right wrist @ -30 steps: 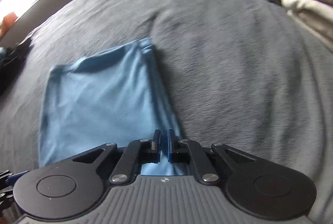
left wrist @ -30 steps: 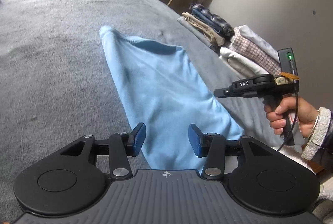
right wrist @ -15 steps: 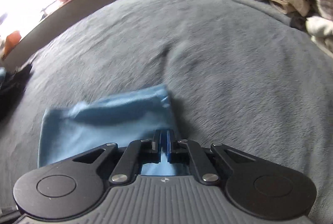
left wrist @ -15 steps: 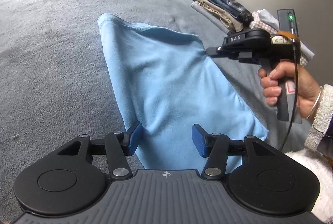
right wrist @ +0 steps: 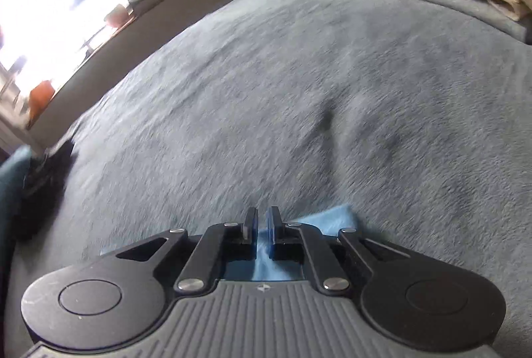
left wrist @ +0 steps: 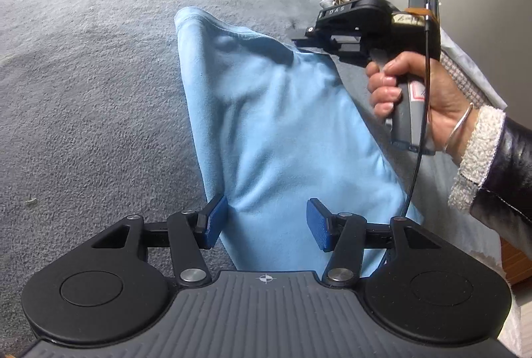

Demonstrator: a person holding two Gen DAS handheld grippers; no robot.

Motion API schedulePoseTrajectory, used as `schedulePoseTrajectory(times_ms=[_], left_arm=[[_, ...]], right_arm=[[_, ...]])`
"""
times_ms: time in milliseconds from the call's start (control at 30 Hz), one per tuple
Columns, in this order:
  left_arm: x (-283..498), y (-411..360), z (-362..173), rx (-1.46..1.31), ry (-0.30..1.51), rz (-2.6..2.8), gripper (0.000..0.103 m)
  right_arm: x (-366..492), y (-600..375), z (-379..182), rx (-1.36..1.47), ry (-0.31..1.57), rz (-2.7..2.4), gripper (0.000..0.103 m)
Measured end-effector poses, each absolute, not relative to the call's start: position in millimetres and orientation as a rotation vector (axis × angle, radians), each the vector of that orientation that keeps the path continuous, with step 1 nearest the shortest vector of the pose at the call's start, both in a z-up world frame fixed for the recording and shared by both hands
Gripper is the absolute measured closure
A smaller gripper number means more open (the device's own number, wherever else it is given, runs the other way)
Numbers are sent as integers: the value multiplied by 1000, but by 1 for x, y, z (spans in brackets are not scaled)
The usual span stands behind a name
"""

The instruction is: Fold clothes

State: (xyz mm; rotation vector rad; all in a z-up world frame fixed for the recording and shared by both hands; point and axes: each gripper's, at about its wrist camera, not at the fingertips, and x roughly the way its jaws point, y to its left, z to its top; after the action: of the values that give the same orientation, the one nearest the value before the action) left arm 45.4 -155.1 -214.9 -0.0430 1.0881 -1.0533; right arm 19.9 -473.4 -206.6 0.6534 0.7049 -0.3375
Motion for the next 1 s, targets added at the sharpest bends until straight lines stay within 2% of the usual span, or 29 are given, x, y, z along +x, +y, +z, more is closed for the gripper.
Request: schedulePoseTrajectory(times_ms=[100,200,400,533,733,800,833,1000], left_arm=[[49,-154,-216,-65,1110,-1052,50],[50,-152,-218,-87,1121,-1049,50],[49,-150,-216,-80,1126,-1046,50],[47,-144,-215,-80,1133,-1038,50],[41,-151,-210,-29,1122,-1019,50],[38,-154,-206,-3,1117,-1007,50],[36,-155,-205,12,1115,-1000,50],[22,-163,-199,121,1088,-951,50]], right_arm=[[16,-463,-189,642,686,-220,97],[21,-436,-180,578,761,-55,96],[62,-408,-206,549,882,-48,95],[63,-417,-209,632,792,-189,95],[-1,-436,-170,672,747,-183,94],[-29,-442,-161,691,775,-183,88],[-42,-443,-161,716,797,-196,86],[-98,-455,-184,877,851,-262,85]])
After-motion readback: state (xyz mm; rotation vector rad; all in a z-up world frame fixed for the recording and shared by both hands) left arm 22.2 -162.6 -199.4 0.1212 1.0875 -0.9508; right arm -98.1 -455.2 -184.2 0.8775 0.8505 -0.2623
